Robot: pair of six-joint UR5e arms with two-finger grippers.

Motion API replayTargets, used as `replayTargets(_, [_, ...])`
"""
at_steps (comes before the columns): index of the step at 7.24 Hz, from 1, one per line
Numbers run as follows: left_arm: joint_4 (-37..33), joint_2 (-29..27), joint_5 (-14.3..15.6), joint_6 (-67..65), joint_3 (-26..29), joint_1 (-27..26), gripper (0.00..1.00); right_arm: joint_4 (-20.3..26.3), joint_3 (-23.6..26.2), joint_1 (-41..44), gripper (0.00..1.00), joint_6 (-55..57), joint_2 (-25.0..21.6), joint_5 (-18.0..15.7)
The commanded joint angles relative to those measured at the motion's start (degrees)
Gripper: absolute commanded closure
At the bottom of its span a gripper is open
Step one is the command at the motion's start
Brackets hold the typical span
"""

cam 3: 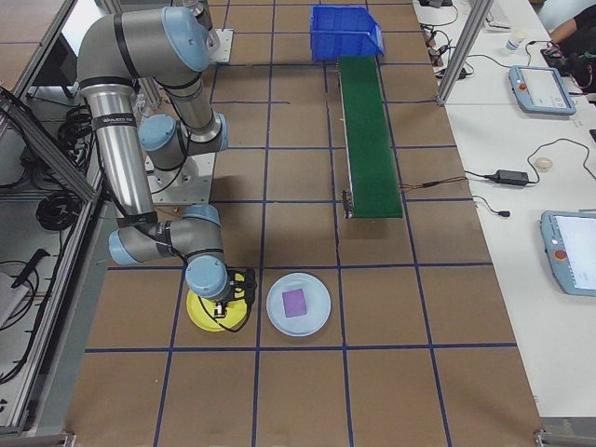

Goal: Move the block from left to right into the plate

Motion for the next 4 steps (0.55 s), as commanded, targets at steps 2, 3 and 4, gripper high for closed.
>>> replayTargets(2, [0.0, 0.0, 0.0, 0.0, -0.09, 0.02, 0.0, -1.84, 0.56, -0.79, 0.17, -1.08, 0.93, 0.76])
replayTargets(3, [0.0, 0.0, 0.0, 0.0, 0.0, -0.07, 0.0, -1.85, 0.56, -0.7, 0.03, -1.08, 0.93, 0.85])
replayTargets(4, [0.0, 0.0, 0.0, 0.0, 0.0, 0.02, 0.0, -1.76, 0.13, -0.7, 0.0, -1.08, 0.58, 0.33])
